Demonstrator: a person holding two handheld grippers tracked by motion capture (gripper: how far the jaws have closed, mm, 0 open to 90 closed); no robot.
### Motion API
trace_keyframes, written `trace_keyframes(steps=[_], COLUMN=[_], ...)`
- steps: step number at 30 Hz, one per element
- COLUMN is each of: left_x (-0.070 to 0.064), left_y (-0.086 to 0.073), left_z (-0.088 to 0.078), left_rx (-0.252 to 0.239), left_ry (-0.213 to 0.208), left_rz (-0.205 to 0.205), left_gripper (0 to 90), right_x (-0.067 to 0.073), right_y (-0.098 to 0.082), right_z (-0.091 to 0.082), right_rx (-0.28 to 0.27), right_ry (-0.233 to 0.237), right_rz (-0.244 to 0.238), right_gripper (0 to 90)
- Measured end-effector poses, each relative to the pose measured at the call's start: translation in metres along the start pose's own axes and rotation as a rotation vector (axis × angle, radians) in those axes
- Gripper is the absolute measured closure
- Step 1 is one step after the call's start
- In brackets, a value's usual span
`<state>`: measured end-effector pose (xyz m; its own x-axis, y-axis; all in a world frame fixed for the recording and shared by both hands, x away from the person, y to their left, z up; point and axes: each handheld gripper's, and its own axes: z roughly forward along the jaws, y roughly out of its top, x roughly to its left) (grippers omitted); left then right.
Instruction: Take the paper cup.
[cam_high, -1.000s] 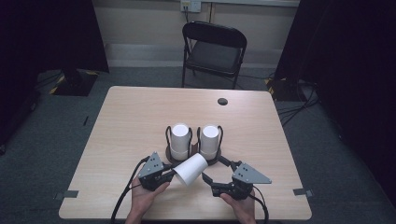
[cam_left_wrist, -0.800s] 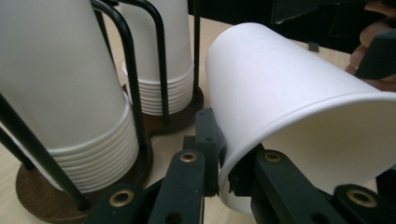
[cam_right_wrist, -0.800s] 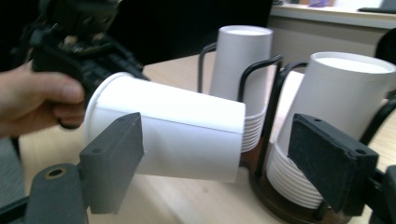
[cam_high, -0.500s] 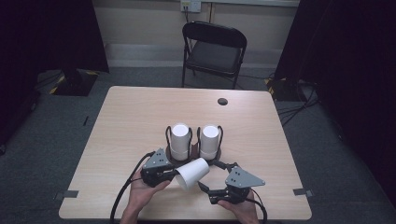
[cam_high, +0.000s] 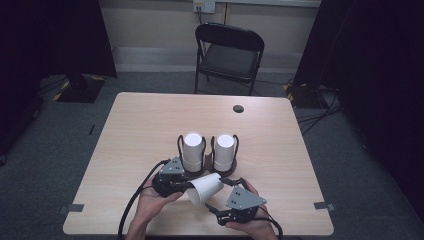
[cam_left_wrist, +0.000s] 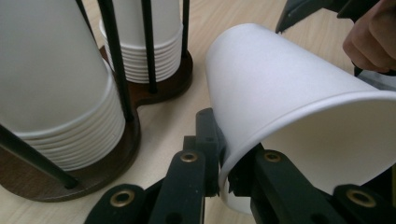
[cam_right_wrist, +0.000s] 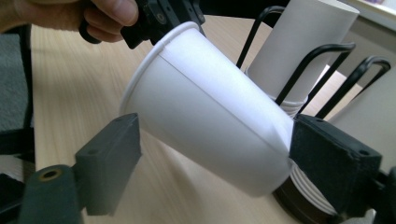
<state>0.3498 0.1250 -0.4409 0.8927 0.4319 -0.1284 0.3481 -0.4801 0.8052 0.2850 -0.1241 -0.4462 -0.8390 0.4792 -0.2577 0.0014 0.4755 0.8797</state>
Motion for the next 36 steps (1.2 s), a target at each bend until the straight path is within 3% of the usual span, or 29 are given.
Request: trace_keyframes(steps=[2,9,20,27,31,36], left_x=[-0.001,-0.002,-0.005,-0.006,-0.008,-0.008], left_y=[0.0,-0.002,0.001,0.002,0.002,0.002], left_z=[0.002,0.009,0.011,0.014,0.017,0.022], left_rx=[0.01,-0.007,-0.008,-0.023,-0.005,0.014], left_ry=[0.001,-0.032,-0.057,-0.076,-0.081,-0.099], left_rz=[0.002,-0.03,-0.034,-0.061,-0.055,-0.081], left_gripper=[85.4,86.7,88.8,88.8,88.8,88.5], right_x=[0.002,0.004,0.009,0.014,0.016,0.018], right_y=[0.0,-0.003,-0.001,0.002,0.004,0.005], right_z=[0.003,0.008,0.021,0.028,0.032,0.034], right_rx=[0.004,0.031,0.054,0.061,0.088,0.086], right_ry=[0.002,0.033,0.057,0.036,0.038,0.027], right_rz=[-0.024,-0.047,-0.071,-0.094,-0.112,-0.126], right_gripper=[14.1,11.8,9.9,10.4,12.5,16.3])
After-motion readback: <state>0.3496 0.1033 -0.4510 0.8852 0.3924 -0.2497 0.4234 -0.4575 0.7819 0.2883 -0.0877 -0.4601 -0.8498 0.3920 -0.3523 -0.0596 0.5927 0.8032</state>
